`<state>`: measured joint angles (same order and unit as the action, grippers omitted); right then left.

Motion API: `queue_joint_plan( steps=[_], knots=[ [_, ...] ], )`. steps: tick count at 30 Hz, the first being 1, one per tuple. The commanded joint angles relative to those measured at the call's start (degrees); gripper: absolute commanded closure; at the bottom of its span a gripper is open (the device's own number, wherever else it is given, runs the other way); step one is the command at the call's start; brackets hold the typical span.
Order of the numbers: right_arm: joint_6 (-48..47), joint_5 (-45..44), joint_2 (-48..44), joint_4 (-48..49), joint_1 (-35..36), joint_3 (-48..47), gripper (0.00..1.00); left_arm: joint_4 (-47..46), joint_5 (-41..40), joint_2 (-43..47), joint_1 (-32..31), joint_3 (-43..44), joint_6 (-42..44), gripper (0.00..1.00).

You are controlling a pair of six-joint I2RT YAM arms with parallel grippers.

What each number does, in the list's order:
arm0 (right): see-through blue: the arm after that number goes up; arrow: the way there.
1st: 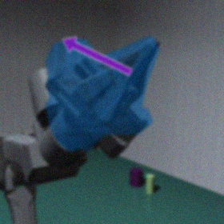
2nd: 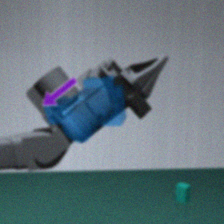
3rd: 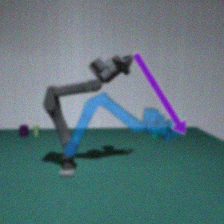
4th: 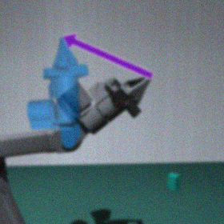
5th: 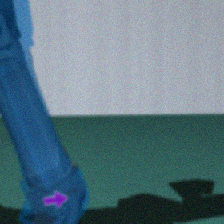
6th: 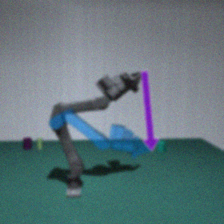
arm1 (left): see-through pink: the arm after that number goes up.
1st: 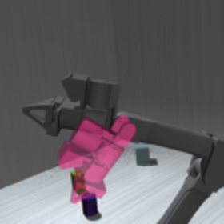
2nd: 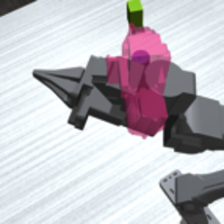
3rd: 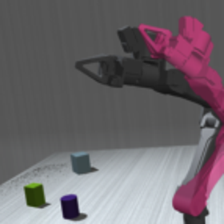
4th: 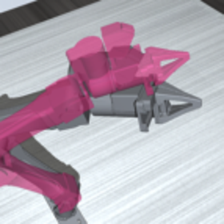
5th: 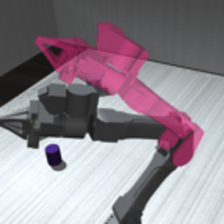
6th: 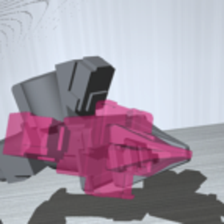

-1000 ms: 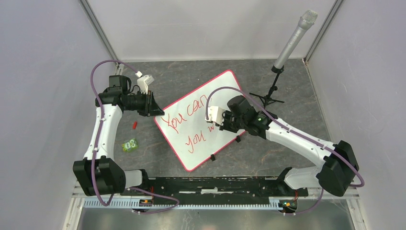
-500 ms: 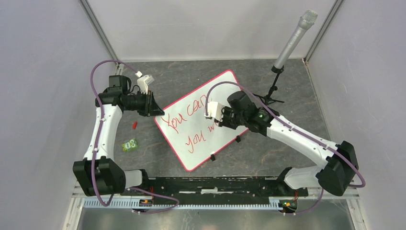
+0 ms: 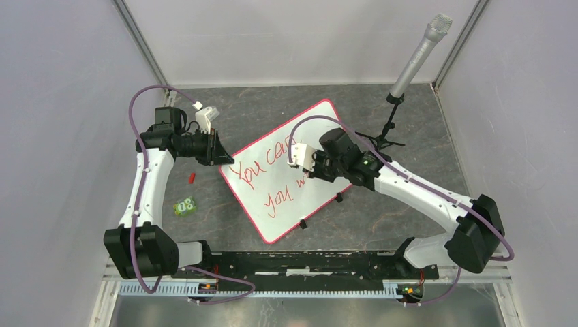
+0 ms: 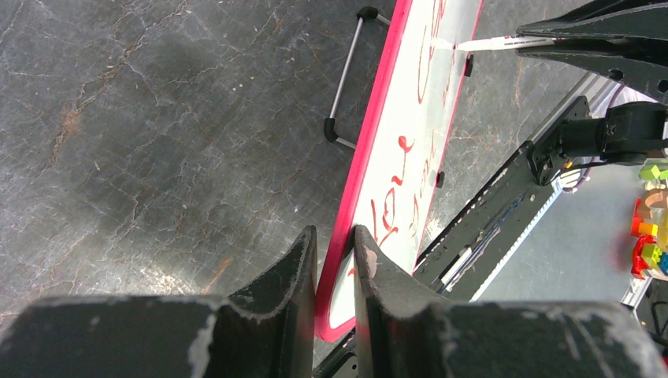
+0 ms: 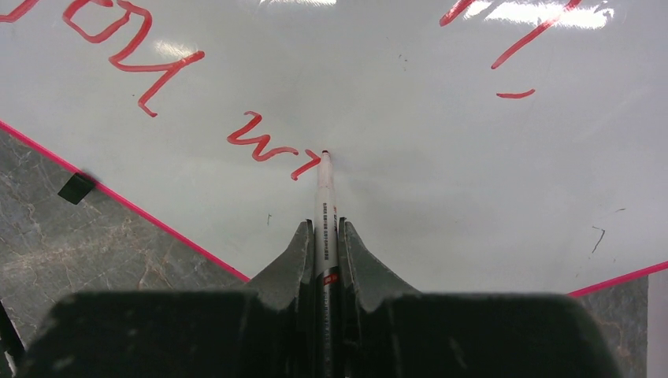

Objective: Write a sentence on the whiteboard

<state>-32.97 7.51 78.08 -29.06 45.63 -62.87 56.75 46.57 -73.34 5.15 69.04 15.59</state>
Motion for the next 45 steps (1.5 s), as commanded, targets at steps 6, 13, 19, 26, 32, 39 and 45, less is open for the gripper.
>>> queue_joint_plan(
  steps=[6, 13, 19, 26, 32, 39, 45],
  knots=[
    [-1.1, -1.6, -0.3, 2.8, -0.1, 0.7, 1.0, -0.2, -1.4, 0.5, -1.0, 1.0, 1.5, 0.83],
    [-1.0, -2.8, -3.0, 1.2, -0.1, -0.3, 1.0, -0.2, -1.2, 0.9, -1.0, 0.8, 1.5, 0.83],
    [-1.2, -3.1, -2.4, 1.7, -0.8, -0.7, 1.0, -0.2, -1.2, 1.2, -1.0, 0.8, 1.4, 0.83],
    [-1.4, -3.6, -0.1, 3.4, -1.1, -1.7, 1.0, -0.3, -1.7, 1.3, -1.0, 0.7, 1.5, 0.83],
    [-1.8, -3.2, 0.3, 3.3, -1.4, -0.1, 1.0, -0.2, -1.7, 1.1, -1.0, 0.7, 1.5, 0.83],
    [-0.4, -1.8, -2.4, 3.2, -1.4, 5.1, 1.0, -0.2, -1.5, 1.0, -1.1, 0.7, 1.6, 0.83],
    [0.5, -1.0, -5.3, 3.1, -1.4, 9.7, 1.0, -0.2, -1.4, 1.3, -1.0, 0.7, 1.6, 0.83]
  ],
)
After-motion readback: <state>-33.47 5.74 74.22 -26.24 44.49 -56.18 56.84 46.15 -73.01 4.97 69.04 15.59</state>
